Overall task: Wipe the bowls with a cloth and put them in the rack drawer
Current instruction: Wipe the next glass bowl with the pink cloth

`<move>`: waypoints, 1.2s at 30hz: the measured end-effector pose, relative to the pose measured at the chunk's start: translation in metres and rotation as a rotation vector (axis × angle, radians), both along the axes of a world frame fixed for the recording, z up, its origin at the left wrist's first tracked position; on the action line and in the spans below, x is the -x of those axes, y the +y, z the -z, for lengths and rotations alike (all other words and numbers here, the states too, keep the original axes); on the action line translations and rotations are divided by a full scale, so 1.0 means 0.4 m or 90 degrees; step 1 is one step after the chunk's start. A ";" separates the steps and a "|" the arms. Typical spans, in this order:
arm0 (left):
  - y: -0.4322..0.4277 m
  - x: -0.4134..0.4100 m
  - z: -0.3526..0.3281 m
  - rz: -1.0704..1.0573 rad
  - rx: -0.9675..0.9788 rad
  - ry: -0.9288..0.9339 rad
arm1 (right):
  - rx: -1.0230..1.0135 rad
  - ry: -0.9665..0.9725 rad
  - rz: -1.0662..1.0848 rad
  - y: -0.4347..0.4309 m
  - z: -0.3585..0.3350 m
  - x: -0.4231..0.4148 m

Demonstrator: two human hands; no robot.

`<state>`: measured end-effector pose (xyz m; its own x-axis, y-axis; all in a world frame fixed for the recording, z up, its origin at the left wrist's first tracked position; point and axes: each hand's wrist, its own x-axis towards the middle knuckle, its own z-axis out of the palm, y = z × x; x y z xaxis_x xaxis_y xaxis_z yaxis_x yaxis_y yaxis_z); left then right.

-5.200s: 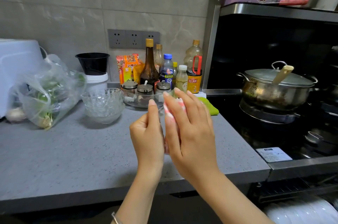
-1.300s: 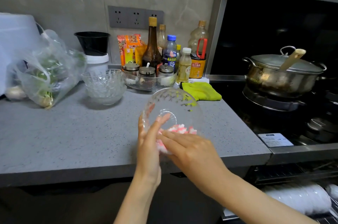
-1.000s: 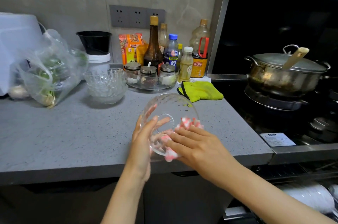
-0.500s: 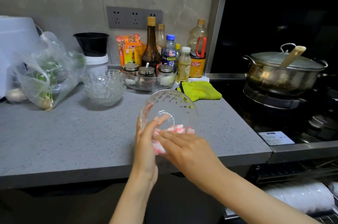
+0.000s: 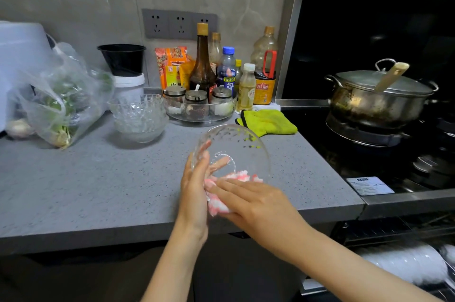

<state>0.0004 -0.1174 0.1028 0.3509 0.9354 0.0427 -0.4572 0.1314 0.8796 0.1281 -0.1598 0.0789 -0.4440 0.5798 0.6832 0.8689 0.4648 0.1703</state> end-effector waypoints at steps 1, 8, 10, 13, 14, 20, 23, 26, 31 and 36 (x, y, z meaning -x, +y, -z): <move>0.014 0.014 -0.002 0.010 -0.013 0.039 | 0.012 -0.031 -0.019 -0.001 0.000 -0.019; 0.016 0.041 0.005 0.034 -0.060 0.086 | -0.014 -0.116 0.043 -0.016 0.015 -0.030; -0.007 0.013 0.013 0.008 -0.028 0.018 | -0.013 -0.011 0.040 -0.014 0.004 0.010; -0.008 0.000 0.006 0.004 0.001 -0.036 | -0.006 0.037 0.028 0.000 0.008 0.025; 0.003 0.008 -0.002 0.011 -0.004 -0.021 | 0.005 0.020 0.007 0.004 0.011 0.012; 0.030 0.032 -0.008 0.031 -0.071 0.059 | -0.020 -0.148 0.052 0.018 0.009 -0.063; -0.006 -0.009 0.006 0.034 -0.006 -0.049 | -0.019 -0.019 0.044 0.019 0.012 -0.010; 0.002 0.001 0.005 0.046 0.013 -0.026 | 0.017 -0.027 0.012 0.015 0.013 -0.007; 0.058 0.054 -0.004 0.068 -0.040 0.102 | -0.010 -0.197 0.019 0.010 -0.014 -0.089; -0.001 -0.001 0.007 0.039 0.047 -0.086 | -0.009 -0.064 0.047 0.018 -0.016 0.000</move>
<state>0.0006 -0.1176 0.1001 0.4025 0.9151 0.0247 -0.5594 0.2245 0.7979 0.1283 -0.1527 0.0854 -0.4673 0.6037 0.6459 0.8787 0.3976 0.2641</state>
